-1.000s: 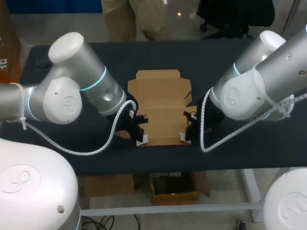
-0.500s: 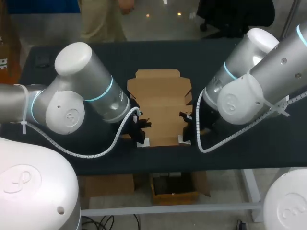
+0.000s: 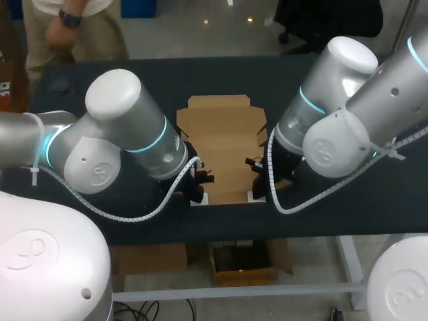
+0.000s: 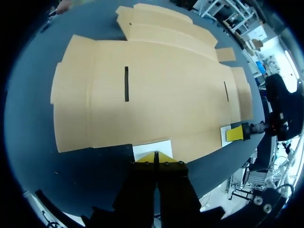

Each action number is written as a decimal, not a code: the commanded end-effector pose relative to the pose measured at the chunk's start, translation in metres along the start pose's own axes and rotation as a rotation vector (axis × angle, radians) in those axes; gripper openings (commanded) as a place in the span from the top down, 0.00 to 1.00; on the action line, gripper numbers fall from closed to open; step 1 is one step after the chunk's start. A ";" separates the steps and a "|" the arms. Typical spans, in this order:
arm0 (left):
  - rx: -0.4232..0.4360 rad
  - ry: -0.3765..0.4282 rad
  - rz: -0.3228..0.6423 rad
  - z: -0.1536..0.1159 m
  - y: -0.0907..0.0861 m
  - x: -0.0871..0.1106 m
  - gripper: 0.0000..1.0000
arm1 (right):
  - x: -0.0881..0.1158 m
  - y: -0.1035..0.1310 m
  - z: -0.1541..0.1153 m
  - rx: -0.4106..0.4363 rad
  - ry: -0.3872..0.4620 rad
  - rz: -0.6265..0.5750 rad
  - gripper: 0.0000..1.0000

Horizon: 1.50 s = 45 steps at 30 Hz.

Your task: Assemble the packaging by folding the flat box into shape, placing the metal phone stand inside, and closing the box properly

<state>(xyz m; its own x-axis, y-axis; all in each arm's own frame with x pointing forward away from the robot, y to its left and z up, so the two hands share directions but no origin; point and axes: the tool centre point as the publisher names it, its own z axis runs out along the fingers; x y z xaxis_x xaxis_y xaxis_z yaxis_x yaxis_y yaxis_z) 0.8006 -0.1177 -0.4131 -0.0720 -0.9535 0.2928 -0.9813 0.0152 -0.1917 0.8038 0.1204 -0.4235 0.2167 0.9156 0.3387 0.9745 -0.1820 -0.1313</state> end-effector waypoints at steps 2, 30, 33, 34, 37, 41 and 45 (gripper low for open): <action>0.020 -0.017 -0.002 -0.002 0.005 0.002 1.00 | -0.001 -0.004 0.001 -0.030 0.031 -0.004 1.00; 0.005 0.176 0.041 -0.082 -0.036 -0.033 1.00 | -0.044 0.037 -0.084 -0.061 0.527 -0.184 1.00; 0.004 0.184 0.042 -0.087 -0.040 -0.036 1.00 | -0.048 0.040 -0.091 -0.068 0.542 -0.187 1.00; 0.004 0.185 0.042 -0.088 -0.041 -0.037 1.00 | -0.049 0.041 -0.093 -0.068 0.545 -0.187 1.00; 0.002 0.189 0.047 -0.093 -0.045 -0.039 0.88 | -0.050 0.043 -0.099 -0.072 0.546 -0.186 0.82; 0.003 0.194 0.050 -0.099 -0.050 -0.042 0.36 | -0.055 0.051 -0.107 -0.081 0.558 -0.196 0.55; 0.000 0.220 0.060 -0.106 -0.058 -0.047 0.00 | -0.060 0.059 -0.115 -0.083 0.578 -0.214 0.00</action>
<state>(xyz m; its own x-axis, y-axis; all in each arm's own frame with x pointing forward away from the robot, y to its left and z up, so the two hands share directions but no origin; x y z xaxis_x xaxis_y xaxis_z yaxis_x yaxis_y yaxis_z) 0.8392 -0.0487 -0.3211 -0.1608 -0.8691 0.4677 -0.9729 0.0597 -0.2235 0.8524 0.0227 -0.3497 0.0252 0.7711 0.6363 0.9849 -0.1282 0.1163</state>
